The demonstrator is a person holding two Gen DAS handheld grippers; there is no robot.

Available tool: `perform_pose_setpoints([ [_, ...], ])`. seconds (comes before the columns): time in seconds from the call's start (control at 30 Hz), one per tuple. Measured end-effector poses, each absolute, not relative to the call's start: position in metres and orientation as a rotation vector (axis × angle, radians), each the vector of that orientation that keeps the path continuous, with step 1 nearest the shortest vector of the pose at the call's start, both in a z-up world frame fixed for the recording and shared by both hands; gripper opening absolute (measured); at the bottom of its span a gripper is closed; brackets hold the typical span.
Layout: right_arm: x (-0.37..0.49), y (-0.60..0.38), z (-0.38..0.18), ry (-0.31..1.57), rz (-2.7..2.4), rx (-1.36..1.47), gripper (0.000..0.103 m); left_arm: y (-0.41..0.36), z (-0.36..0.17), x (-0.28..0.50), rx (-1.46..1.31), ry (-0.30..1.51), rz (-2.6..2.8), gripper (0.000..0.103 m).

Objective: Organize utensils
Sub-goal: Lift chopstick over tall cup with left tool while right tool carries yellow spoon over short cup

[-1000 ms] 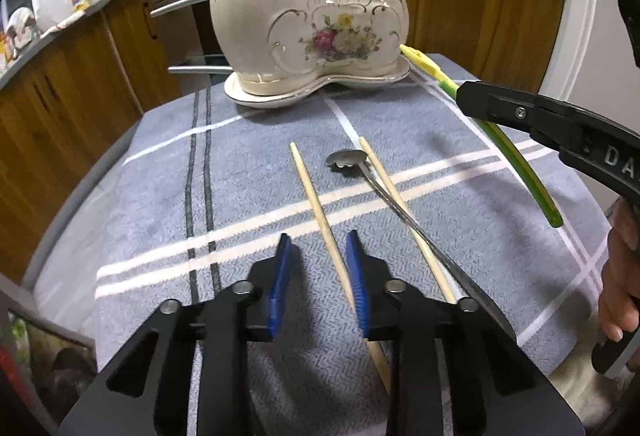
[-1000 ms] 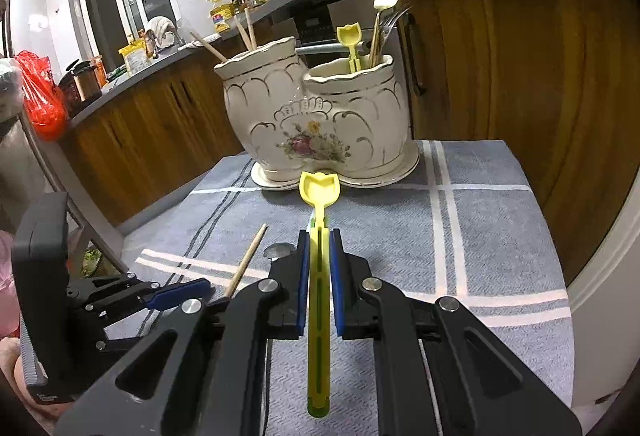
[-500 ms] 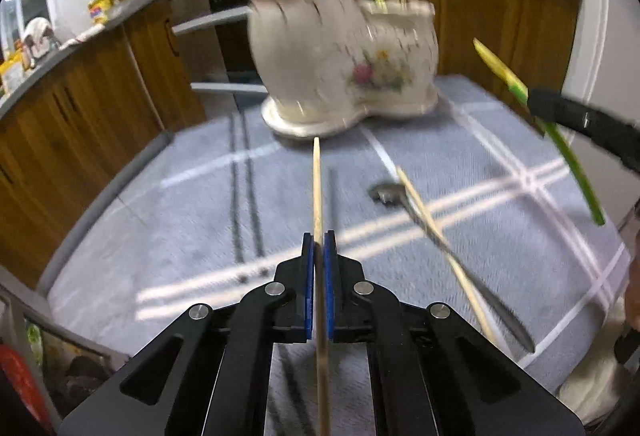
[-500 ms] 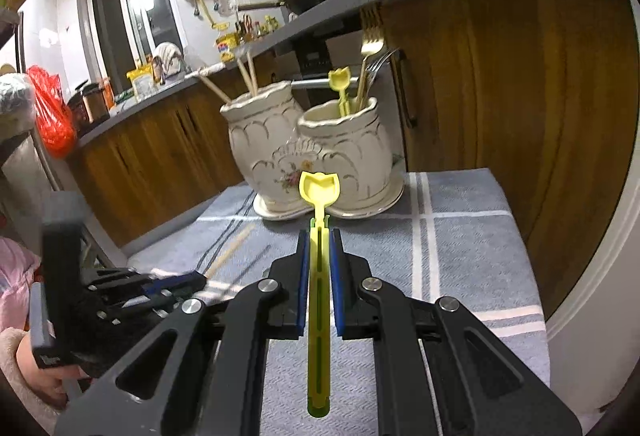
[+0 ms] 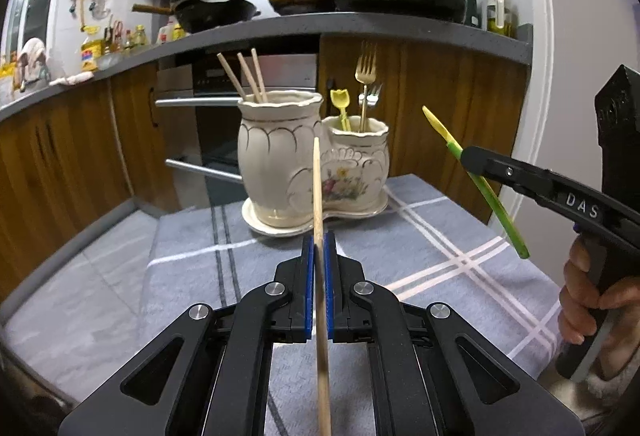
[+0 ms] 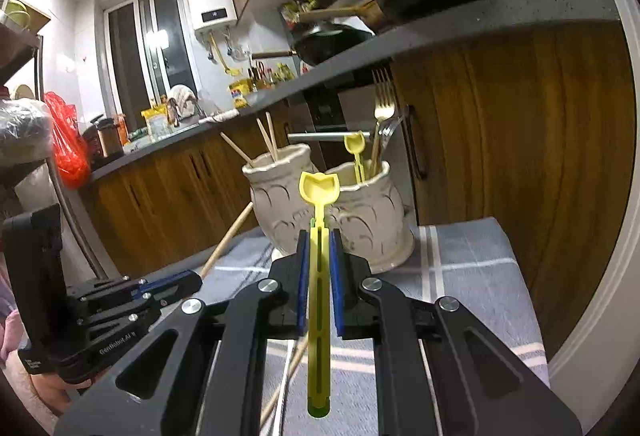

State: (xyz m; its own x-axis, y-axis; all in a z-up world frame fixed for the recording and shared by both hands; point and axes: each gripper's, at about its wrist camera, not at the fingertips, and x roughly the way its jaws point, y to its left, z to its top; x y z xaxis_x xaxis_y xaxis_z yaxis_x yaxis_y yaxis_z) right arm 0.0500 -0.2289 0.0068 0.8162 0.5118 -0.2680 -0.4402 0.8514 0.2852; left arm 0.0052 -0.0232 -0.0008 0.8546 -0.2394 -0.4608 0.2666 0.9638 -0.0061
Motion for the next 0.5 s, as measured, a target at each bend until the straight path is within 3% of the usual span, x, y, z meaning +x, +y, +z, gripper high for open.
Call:
perform_pose_setpoints([
  [0.5, 0.098, -0.214, 0.052, 0.256, 0.57, 0.246, 0.01, 0.008, 0.045, 0.031, -0.059, 0.298, -0.323, 0.005],
])
